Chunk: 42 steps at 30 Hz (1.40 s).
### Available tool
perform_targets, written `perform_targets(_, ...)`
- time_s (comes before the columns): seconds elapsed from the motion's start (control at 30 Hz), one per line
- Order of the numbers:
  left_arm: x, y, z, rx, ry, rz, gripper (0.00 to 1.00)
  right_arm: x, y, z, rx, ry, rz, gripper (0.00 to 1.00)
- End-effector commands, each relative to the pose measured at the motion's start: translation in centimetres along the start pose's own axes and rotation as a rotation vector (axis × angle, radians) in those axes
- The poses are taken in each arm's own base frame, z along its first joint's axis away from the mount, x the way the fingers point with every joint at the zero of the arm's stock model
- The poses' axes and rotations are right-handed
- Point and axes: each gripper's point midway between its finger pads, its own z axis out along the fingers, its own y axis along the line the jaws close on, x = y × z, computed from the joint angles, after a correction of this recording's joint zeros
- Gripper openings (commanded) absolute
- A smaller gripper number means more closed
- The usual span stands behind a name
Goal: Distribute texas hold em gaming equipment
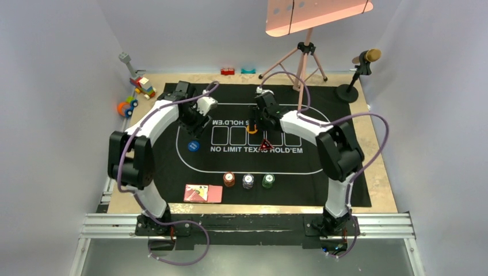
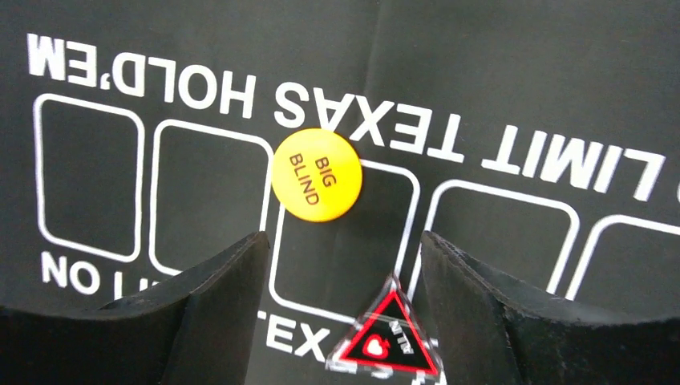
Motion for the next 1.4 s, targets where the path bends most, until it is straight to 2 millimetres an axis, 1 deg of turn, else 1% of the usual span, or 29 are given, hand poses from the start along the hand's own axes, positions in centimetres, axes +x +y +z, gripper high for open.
perform_targets(0.0,-1.9,0.5,2.1,0.021,-0.014,0.019,0.63,-2.1,2.0,0.5,-0.051,-0.025,-0.026,0.69)
perform_targets(0.07,-2.1,0.5,2.5,0.014,-0.015,0.046,0.62,-1.7,2.1,1.0,-0.045,-0.015,-0.030,0.65)
perform_targets(0.17,-1.8,0.4,3.2,0.017,-0.003,0.076,0.60,-1.1,2.0,1.7,-0.037,0.006,-0.037,0.61)
perform_targets(0.37,0.3,0.4,4.2,0.002,0.038,0.120,0.55,0.3,2.3,2.6,-0.022,0.052,-0.076,0.59)
perform_targets(0.43,1.1,0.4,4.6,-0.005,0.051,0.133,0.55,0.9,2.1,2.6,-0.003,0.065,-0.090,0.62)
perform_targets(0.53,2.0,0.5,5.3,-0.017,0.067,0.148,0.55,1.6,2.0,2.4,0.013,0.074,-0.103,0.69)
perform_targets(0.6,2.2,0.8,5.6,-0.028,0.069,0.153,0.55,1.9,1.6,2.2,0.021,0.076,-0.103,0.72)
perform_targets(0.7,2.0,0.9,5.7,-0.031,0.062,0.157,0.55,2.4,1.4,2.3,0.028,0.083,-0.105,0.72)
perform_targets(0.87,2.2,1.0,5.5,-0.038,0.071,0.157,0.53,2.8,0.9,2.9,0.051,0.093,-0.116,0.64)
perform_targets(0.97,2.8,1.3,5.3,-0.054,0.097,0.152,0.50,3.1,0.7,3.5,0.066,0.106,-0.127,0.60)
perform_targets(1.03,3.0,1.2,5.2,-0.051,0.109,0.151,0.50,3.1,0.7,3.7,0.067,0.108,-0.130,0.58)
perform_targets(1.2,3.8,1.4,4.9,-0.058,0.158,0.159,0.49,3.0,1.0,4.5,0.061,0.111,-0.130,0.48)
perform_targets(1.27,4.0,1.4,4.5,-0.062,0.161,0.160,0.49,2.7,1.2,4.9,0.059,0.109,-0.130,0.47)
perform_targets(1.37,4.0,1.0,3.4,-0.048,0.128,0.139,0.49,2.2,1.7,5.7,0.056,0.109,-0.136,0.46)
